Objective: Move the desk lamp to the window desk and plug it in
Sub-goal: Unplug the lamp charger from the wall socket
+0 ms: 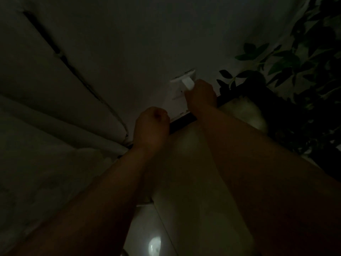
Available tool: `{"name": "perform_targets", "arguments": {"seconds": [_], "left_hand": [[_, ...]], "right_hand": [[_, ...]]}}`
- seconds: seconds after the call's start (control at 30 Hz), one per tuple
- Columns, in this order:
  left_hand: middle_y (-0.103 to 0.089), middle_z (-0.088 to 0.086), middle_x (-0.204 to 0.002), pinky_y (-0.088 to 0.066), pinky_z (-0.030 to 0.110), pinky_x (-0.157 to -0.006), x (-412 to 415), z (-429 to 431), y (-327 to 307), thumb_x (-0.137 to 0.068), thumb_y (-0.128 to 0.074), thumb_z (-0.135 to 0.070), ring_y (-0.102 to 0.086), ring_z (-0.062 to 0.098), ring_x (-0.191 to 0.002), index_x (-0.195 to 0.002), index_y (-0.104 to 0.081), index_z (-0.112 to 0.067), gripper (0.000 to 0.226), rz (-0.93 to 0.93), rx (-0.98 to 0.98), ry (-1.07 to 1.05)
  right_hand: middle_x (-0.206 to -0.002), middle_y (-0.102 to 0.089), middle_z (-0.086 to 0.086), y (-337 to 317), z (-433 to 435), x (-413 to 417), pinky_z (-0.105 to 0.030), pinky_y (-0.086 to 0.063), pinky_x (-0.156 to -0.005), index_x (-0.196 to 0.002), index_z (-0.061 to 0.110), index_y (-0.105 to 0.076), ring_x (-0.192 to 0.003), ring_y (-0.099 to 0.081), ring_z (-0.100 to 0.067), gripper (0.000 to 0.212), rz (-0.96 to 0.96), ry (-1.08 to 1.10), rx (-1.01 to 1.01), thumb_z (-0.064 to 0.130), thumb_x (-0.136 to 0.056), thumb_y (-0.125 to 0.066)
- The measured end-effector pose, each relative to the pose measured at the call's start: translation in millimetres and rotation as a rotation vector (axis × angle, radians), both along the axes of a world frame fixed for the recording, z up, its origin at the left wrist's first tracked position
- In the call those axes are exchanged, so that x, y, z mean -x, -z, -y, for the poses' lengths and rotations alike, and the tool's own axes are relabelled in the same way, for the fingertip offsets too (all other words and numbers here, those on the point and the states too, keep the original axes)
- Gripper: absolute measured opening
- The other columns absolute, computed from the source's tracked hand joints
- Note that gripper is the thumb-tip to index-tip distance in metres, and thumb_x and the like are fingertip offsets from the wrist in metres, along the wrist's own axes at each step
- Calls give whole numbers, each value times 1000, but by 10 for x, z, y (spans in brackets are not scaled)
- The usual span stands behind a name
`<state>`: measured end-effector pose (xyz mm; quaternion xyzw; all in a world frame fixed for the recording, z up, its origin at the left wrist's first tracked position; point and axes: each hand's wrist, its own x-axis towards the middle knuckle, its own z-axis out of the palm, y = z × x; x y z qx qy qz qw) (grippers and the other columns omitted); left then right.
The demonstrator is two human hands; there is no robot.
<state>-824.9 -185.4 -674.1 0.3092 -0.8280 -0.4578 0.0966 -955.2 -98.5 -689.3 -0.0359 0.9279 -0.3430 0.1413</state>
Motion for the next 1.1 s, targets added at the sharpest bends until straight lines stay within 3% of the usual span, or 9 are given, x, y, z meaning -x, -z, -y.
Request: {"name": "perform_targets", "arguments": {"seconds": [0.1,0.3,0.47,0.63,0.73,0.83,0.9,1.0,1.1], "left_hand": [[-66,7,-93,-44,22,-76,-14,19,14,-96,-49,-21,-59,17,-87,-100,-68,1,29,6,-13,-10],[-68,10,-105,-33,11,-63,-76,-69,-88,-96,-49,-17,-55,12,-88,-104,-68,1,27,53,2,29],[-60,4,-82,-35,19,-52,-247,-238,-270,-96,-48,-18,-54,15,-79,-98,-67,4,29,110,-144,51],[-50,0,-65,-33,4,-39,-567,-483,-605,-96,-50,-23,-46,8,-59,-80,-59,-8,23,180,-298,52],[-52,-1,-67,-43,17,-54,-766,-636,-825,-95,-52,-32,-52,13,-66,-64,-51,-14,36,246,-485,16],[-55,-2,-73,-46,29,-74,-974,-785,-1087,-93,-52,-43,-54,13,-71,-71,-56,-24,30,310,-596,38],[-56,-2,-75,-48,34,-87,-1105,-875,-1230,-90,-53,-48,-55,15,-76,-73,-57,-26,29,332,-597,59],[-62,0,-85,-49,35,-88,-1343,-1041,-1433,-84,-59,-53,-58,14,-79,-80,-61,-22,32,329,-712,4],[-65,-1,-111,-52,29,-80,-1578,-1201,-1590,-86,-61,-44,-63,16,-99,-119,-61,-24,38,247,-869,-10]], "right_hand": [[-134,-61,-19,-8,15,-14,-32,-50,-87,-125,-1,-60,-120,-60,-31,30,-6,7,-10,18,-107,-46],[-127,-65,-20,-73,-173,-253,-32,-49,-76,-120,-3,-63,-113,-64,-33,30,1,51,28,20,-104,-53],[-122,-67,-19,-251,-462,-633,-24,-41,-75,-118,-2,-65,-111,-64,-31,32,19,47,121,24,-100,-60],[-111,-69,-12,-588,-784,-1089,-30,-51,-83,-119,0,-67,-101,-66,-26,30,141,-5,251,20,-96,-66],[-94,-66,-3,-848,-1005,-1342,-22,-53,-67,-117,1,-70,-75,-64,-9,27,273,25,359,17,-95,-68],[-81,-66,2,-1108,-1198,-1599,-10,-53,-54,-118,3,-69,-61,-62,-2,27,466,82,468,12,-93,-70],[-81,-66,-1,-1250,-1297,-1754,-17,-53,-61,-115,7,-70,-65,-61,-7,24,568,93,501,10,-91,-72],[-75,-65,-4,-1458,-1449,-2000,-22,-47,-62,-101,11,-72,-61,-56,-10,13,608,32,502,9,-89,-74],[-94,-71,-16,-1662,-1552,-2279,-31,-53,-78,-121,1,-68,-76,-62,-17,31,648,-30,530,5,-91,-69]]}}
